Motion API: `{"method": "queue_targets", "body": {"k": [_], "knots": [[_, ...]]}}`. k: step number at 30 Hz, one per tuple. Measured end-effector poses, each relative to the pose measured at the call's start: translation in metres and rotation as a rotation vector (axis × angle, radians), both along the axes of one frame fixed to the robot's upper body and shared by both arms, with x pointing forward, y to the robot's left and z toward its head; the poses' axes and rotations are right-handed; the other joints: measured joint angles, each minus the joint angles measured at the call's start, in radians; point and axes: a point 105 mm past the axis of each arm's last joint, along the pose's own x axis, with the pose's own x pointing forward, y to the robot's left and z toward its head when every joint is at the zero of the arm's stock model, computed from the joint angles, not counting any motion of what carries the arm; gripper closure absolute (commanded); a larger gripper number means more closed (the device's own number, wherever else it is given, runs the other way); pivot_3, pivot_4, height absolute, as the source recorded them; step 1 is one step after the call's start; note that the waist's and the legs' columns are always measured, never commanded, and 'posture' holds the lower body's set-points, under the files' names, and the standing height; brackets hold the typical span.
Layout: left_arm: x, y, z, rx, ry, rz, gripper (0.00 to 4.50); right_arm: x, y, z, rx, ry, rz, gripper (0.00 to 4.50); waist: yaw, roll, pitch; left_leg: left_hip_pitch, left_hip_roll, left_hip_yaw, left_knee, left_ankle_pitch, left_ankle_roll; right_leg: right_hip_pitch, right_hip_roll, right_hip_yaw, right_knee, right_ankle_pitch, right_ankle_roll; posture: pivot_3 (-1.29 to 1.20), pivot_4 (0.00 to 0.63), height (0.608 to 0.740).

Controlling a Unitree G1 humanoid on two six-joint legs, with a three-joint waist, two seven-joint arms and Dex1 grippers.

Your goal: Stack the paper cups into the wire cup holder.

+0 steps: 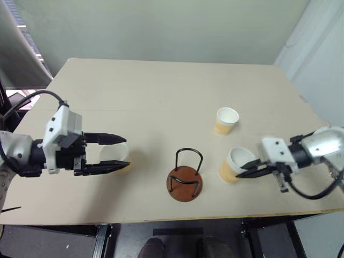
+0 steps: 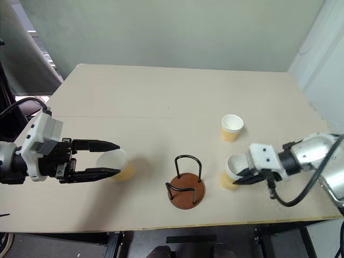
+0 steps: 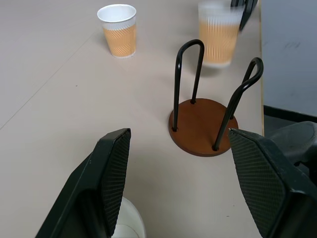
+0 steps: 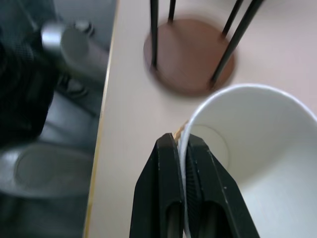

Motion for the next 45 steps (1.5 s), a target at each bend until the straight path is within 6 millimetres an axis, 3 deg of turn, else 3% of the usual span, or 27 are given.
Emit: {"method": "queue_targets", "body": {"k": [5,8,11,14,30,34,42,43,45], "knots": [[0.001,-0.002,-0.001,0.000,-0.001,-0.008,1.14,0.002,0.017,0.056,0.083,-0.150,0.085,4.48,-0.002,0.000,0.000,0.000,0.000,0.000,-0.002,0.000,-0.001,-0.002,0.000,0.000,0.001,-0.001,-0.001,0.00,0.150,0.740],[0.003,-0.002,-0.003,-0.001,0.005,-0.013,1.14,-0.005,0.042,0.078,0.163,-0.200,0.193,4.48,-0.006,0.000,0.000,0.000,0.000,0.000,-0.004,0.001,-0.001,-0.004,0.001,0.000,0.002,-0.001,-0.001,0.00,0.150,0.740],[0.004,-0.005,-0.006,-0.002,0.013,-0.015,1.14,-0.013,0.062,0.071,0.165,-0.177,0.284,4.48,-0.007,0.000,0.000,-0.001,0.001,-0.001,-0.004,0.001,-0.002,-0.005,0.001,0.000,0.002,-0.001,-0.001,0.00,0.150,0.740],[0.004,-0.005,-0.006,-0.003,0.012,-0.015,1.14,-0.015,0.071,0.060,0.145,-0.140,0.319,4.48,-0.006,0.000,0.000,-0.002,0.000,-0.001,-0.004,0.001,-0.002,-0.005,0.000,0.000,0.002,-0.001,-0.001,0.00,0.150,0.740],[-0.002,-0.008,-0.011,0.000,0.027,-0.018,1.14,-0.008,0.075,0.032,0.034,-0.170,0.402,4.48,-0.008,0.000,0.000,-0.001,0.000,-0.001,-0.003,0.001,-0.002,-0.005,0.000,0.000,0.003,-0.001,-0.001,0.00,0.150,0.740],[-0.002,-0.007,-0.010,-0.001,0.024,-0.010,1.14,-0.005,0.075,0.032,0.040,-0.169,0.396,3.59,-0.008,0.000,0.000,-0.001,0.000,-0.001,-0.003,0.001,-0.002,-0.005,0.000,0.000,0.003,-0.001,-0.001,0.00,0.150,0.740],[-0.002,-0.008,-0.010,0.000,0.023,-0.010,1.14,-0.002,0.076,0.030,0.038,-0.174,0.386,0.76,-0.008,0.000,0.000,-0.001,0.000,-0.001,-0.003,0.001,-0.003,-0.005,0.000,0.000,0.003,-0.001,-0.001,0.00,0.150,0.740],[-0.002,-0.008,-0.010,0.000,0.023,-0.010,1.14,0.005,0.075,0.031,0.039,-0.179,0.363,0.39,-0.008,0.000,0.000,-0.001,0.001,-0.001,-0.003,0.001,-0.003,-0.005,0.000,0.000,0.003,0.000,-0.002,0.00,0.150,0.740],[-0.002,-0.008,-0.010,0.001,0.022,-0.010,1.14,0.031,0.066,0.041,0.041,-0.223,0.248,0.39,-0.008,0.000,0.000,-0.001,0.001,-0.001,-0.003,0.001,-0.003,-0.005,-0.002,0.000,0.004,0.000,-0.002,0.00,0.150,0.740]]}}
